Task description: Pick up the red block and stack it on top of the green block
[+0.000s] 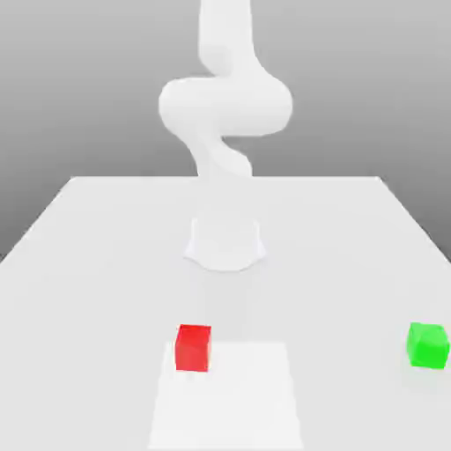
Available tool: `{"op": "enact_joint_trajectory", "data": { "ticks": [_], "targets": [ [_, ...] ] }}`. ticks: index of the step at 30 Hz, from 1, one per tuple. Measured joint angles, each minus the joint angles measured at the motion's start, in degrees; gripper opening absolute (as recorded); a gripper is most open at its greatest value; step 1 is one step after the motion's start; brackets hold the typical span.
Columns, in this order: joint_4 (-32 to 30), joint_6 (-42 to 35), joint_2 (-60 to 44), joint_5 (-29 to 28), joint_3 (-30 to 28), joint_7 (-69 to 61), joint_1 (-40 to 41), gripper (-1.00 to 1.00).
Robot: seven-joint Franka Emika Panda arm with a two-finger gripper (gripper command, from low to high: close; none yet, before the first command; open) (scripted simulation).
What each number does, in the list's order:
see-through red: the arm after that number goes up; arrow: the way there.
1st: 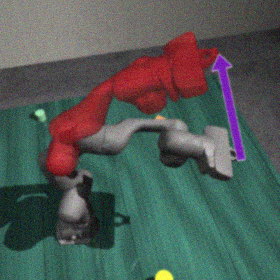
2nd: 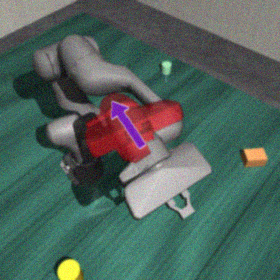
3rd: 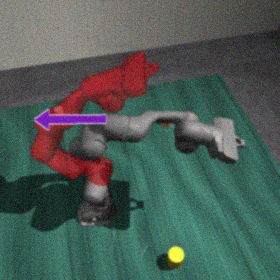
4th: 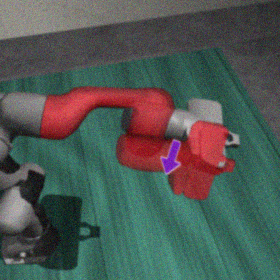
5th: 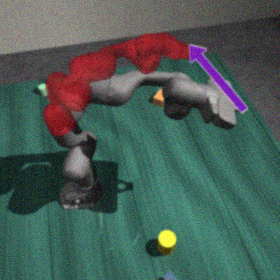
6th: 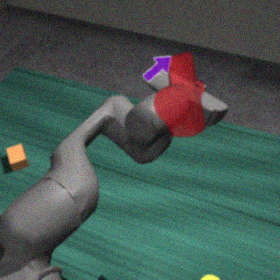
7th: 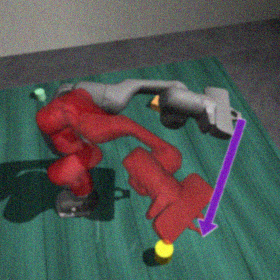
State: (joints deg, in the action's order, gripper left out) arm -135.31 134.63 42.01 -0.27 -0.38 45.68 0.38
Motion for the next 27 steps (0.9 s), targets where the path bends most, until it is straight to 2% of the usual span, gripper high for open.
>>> {"op": "enact_joint_trajectory", "data": {
  "ticks": [17,24,25,27],
  "targets": [
    [-28.67,25.26,-34.93,-0.82,-3.71,-2.40,3.50,0.00],
    [-28.66,38.93,-51.59,3.02,-1.53,-5.40,5.22,0.00],
    [-28.48,40.10,-52.96,3.28,-1.12,-5.59,5.57,-1.00],
    [-28.48,40.09,-52.96,3.26,-1.12,-5.57,5.56,-1.00]
  ]
}}
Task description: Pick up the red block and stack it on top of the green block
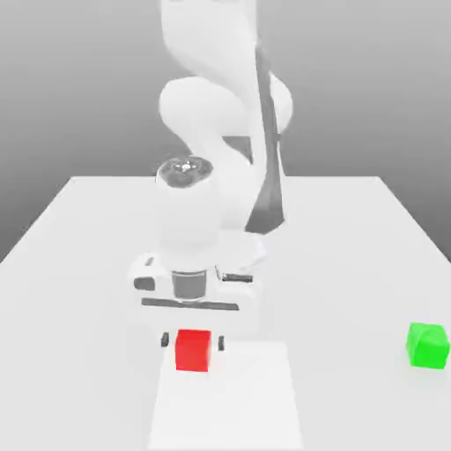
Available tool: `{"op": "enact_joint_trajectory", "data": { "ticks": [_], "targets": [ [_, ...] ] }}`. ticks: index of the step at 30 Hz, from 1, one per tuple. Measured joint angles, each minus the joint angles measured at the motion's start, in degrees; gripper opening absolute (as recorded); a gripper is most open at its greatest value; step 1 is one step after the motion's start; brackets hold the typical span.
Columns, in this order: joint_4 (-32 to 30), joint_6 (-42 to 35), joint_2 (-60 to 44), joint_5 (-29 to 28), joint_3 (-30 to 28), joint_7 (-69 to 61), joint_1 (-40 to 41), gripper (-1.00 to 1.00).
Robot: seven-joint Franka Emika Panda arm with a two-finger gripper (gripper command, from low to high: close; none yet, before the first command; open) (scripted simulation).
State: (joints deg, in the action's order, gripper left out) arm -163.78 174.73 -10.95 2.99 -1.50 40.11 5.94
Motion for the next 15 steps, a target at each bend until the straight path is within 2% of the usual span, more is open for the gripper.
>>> {"op": "enact_joint_trajectory", "data": {
  "ticks": [5,12,15],
  "targets": [
    [-0.01,-0.02,0.01,-0.18,0.08,0.15,0.07,-1.00],
    [-1.89,-11.27,13.18,-3.31,-1.31,2.38,-0.35,-1.00],
    [0.40,-14.57,14.15,-3.77,1.84,7.01,-5.46,-1.00]
  ]
}}
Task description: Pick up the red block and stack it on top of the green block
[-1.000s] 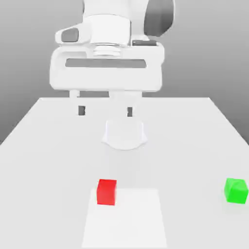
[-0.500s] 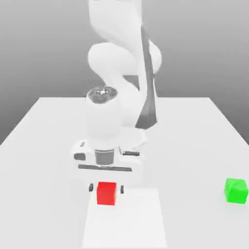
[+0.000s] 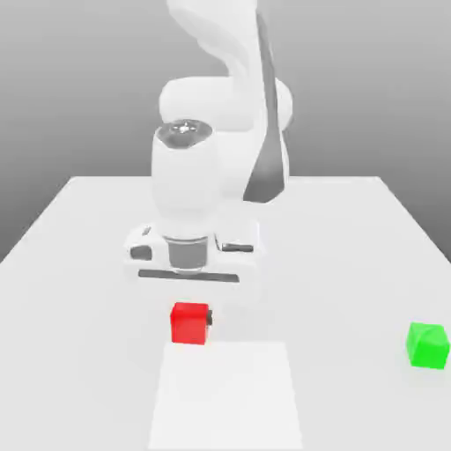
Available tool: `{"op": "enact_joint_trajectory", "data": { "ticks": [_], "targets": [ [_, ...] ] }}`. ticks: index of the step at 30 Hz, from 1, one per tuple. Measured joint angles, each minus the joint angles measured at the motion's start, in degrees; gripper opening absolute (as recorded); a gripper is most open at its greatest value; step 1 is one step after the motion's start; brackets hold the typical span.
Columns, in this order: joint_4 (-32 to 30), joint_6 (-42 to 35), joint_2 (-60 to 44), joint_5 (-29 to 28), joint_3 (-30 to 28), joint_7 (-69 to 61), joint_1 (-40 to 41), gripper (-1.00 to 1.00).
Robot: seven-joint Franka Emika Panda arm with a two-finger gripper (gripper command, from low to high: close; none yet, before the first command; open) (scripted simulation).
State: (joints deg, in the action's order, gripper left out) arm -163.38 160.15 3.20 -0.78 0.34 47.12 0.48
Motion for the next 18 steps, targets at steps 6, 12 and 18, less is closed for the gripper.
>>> {"op": "enact_joint_trajectory", "data": {
  "ticks": [6,12,18],
  "targets": [
    [7.50,-4.65,-2.92,-0.73,6.33,13.10,-14.07,-1.00],
    [15.21,-9.12,-6.18,-1.28,13.85,26.35,-26.89,-1.00],
    [18.33,-3.26,-15.46,-6.62,13.30,34.65,-31.29,-1.00]
  ]
}}
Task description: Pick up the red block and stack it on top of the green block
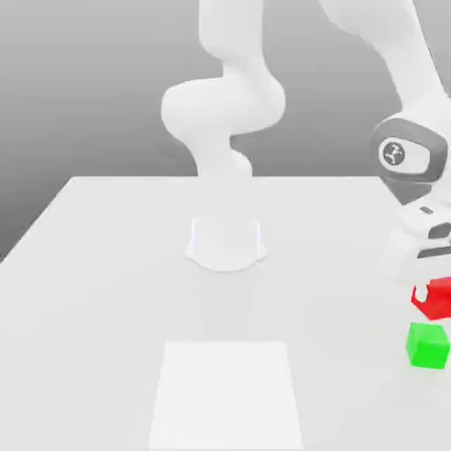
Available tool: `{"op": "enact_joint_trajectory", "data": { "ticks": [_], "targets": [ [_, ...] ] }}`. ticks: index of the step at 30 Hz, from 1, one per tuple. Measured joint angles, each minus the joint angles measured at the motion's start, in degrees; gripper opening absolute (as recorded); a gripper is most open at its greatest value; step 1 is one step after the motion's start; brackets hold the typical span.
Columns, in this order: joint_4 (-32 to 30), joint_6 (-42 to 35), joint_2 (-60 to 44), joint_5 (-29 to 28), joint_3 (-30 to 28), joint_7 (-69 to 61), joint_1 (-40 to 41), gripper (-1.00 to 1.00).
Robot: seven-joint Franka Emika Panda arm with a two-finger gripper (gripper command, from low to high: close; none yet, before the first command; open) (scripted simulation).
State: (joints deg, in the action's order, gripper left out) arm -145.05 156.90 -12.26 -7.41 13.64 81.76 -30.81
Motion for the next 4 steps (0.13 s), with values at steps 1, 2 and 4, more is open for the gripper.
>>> {"op": "enact_joint_trajectory", "data": {
  "ticks": [1,2,4],
  "targets": [
    [0.11,1.45,-1.61,-1.00,-0.68,0.77,-0.51,1.00],
    [0.11,1.45,-1.61,-1.00,-0.68,0.77,-0.51,1.00],
    [0.11,1.45,-1.61,-1.00,-0.68,0.77,-0.51,1.00]
  ]
}}
